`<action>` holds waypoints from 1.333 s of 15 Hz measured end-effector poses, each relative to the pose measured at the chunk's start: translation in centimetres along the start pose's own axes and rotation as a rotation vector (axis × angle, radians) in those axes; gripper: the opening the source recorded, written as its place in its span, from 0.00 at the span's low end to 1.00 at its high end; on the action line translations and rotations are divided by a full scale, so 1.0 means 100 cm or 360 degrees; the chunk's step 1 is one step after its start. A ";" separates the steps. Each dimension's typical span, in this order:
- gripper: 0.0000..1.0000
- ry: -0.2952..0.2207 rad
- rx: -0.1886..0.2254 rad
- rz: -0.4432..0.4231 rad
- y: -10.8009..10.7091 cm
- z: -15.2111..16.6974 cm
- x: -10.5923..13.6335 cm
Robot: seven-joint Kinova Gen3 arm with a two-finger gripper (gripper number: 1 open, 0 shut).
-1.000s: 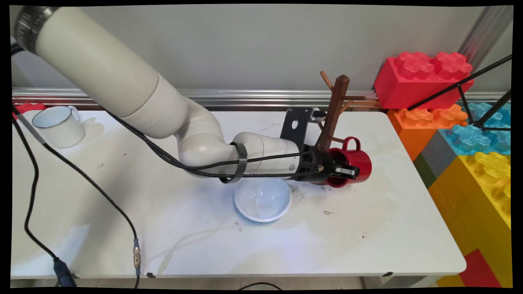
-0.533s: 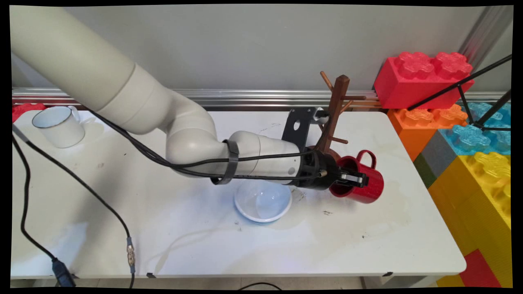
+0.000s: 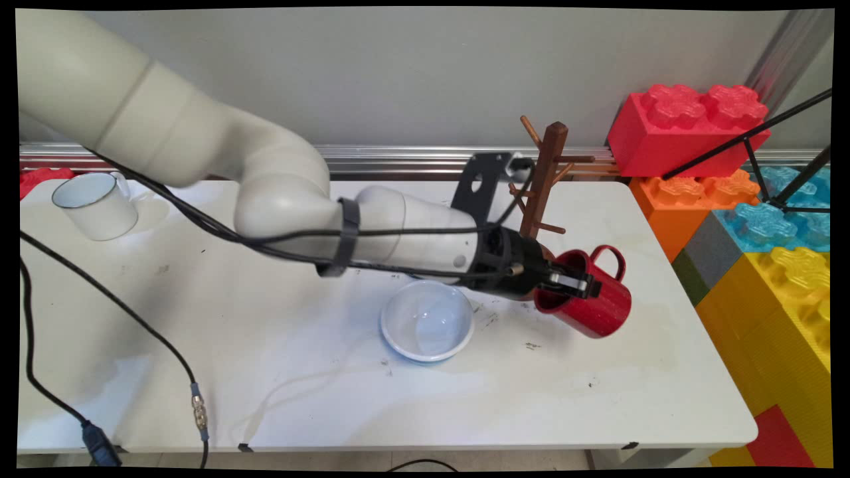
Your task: Place the picked object on the table
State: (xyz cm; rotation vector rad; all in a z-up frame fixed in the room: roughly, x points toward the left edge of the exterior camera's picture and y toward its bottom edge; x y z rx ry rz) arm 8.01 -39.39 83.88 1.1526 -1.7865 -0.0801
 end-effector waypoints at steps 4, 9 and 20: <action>0.00 -0.0050 0.0031 0.0137 0.000 -0.026 0.019; 0.00 -0.0118 0.0077 0.0266 -0.001 -0.057 0.039; 0.00 -0.0313 0.0217 0.0438 0.002 -0.127 0.078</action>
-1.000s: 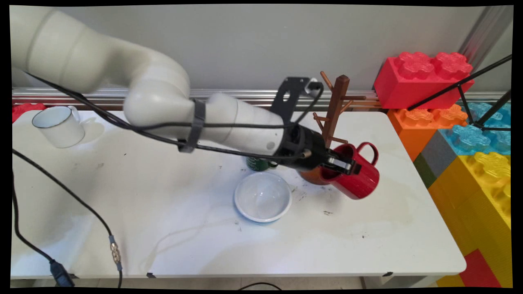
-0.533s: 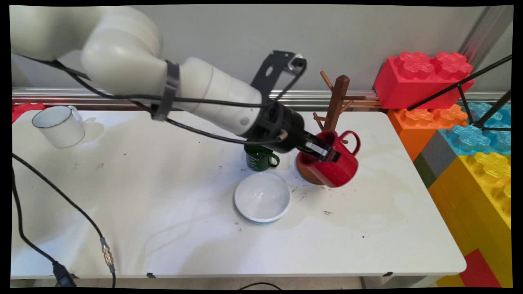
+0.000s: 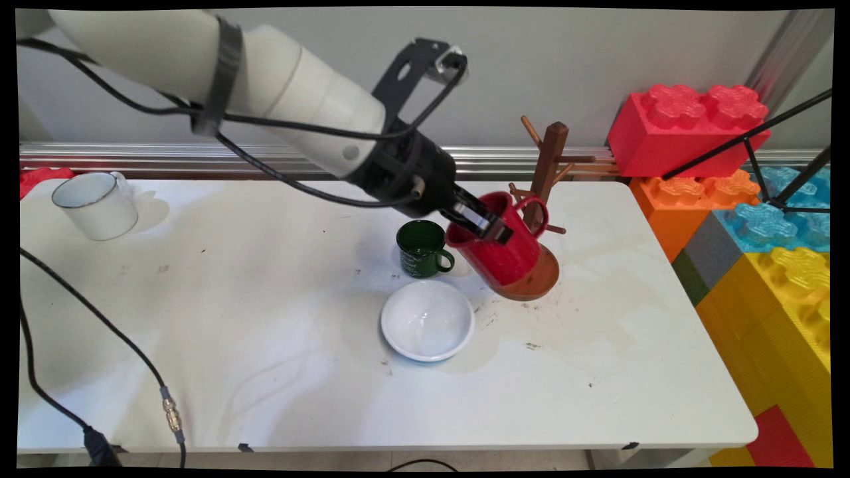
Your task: Place the picked object on the table
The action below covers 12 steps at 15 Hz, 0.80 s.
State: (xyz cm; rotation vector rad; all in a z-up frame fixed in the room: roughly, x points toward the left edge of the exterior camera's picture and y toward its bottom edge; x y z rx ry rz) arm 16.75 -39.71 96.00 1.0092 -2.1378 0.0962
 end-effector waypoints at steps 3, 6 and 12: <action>0.00 -0.0069 0.0075 0.0086 0.001 -0.024 0.014; 0.00 -0.0195 0.0216 0.0290 0.000 -0.056 0.028; 0.00 -0.0419 0.0404 0.0589 -0.015 -0.084 0.020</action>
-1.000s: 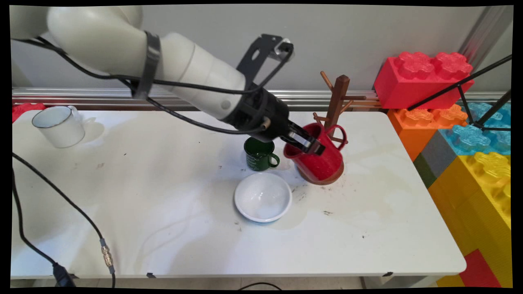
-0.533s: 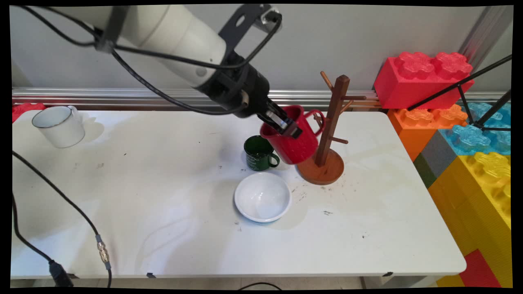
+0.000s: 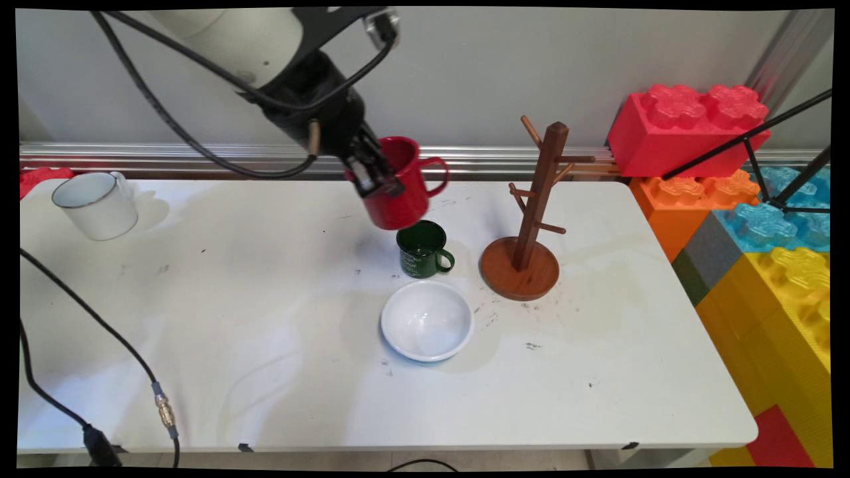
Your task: Place the picked object on the table
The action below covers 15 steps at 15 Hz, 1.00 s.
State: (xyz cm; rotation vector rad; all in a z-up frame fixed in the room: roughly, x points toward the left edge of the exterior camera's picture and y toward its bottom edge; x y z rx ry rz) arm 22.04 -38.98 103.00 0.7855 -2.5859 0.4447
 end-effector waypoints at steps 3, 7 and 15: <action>0.00 -0.0119 0.0034 0.0121 -0.005 0.002 -0.019; 0.00 -0.0258 0.0060 0.0245 -0.009 0.013 -0.046; 0.00 -0.0459 -0.0006 0.0371 0.000 0.066 -0.095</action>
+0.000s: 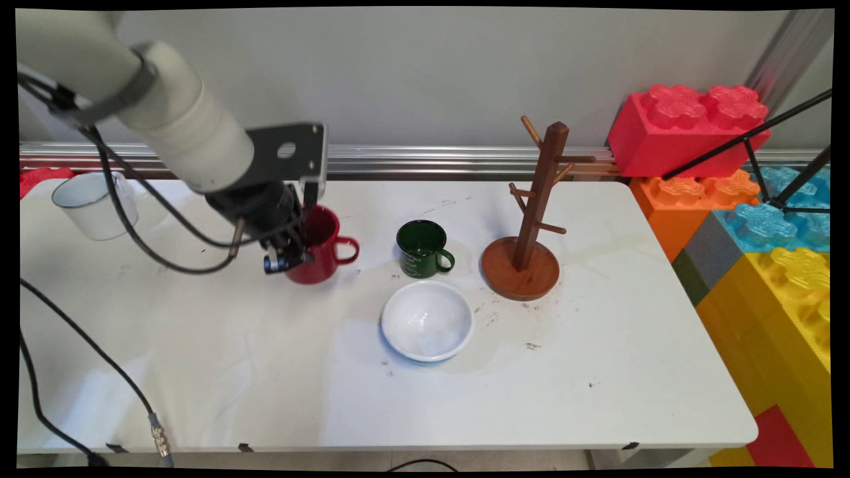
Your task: Place the picked object on the table
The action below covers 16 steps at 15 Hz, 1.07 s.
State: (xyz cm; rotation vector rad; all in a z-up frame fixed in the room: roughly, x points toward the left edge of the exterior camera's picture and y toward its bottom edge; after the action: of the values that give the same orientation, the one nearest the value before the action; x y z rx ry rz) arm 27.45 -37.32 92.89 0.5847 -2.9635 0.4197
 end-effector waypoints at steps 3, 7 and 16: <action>0.00 -0.0029 -0.0014 0.0027 0.005 0.020 -0.004; 0.00 -0.0038 -0.0026 0.0042 0.010 0.042 -0.005; 0.00 -0.0015 -0.0036 0.0061 0.019 0.077 -0.004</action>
State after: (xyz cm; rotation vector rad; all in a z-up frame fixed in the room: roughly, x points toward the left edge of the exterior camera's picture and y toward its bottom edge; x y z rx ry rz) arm 26.84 -37.66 84.96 0.5299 -2.9889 0.3868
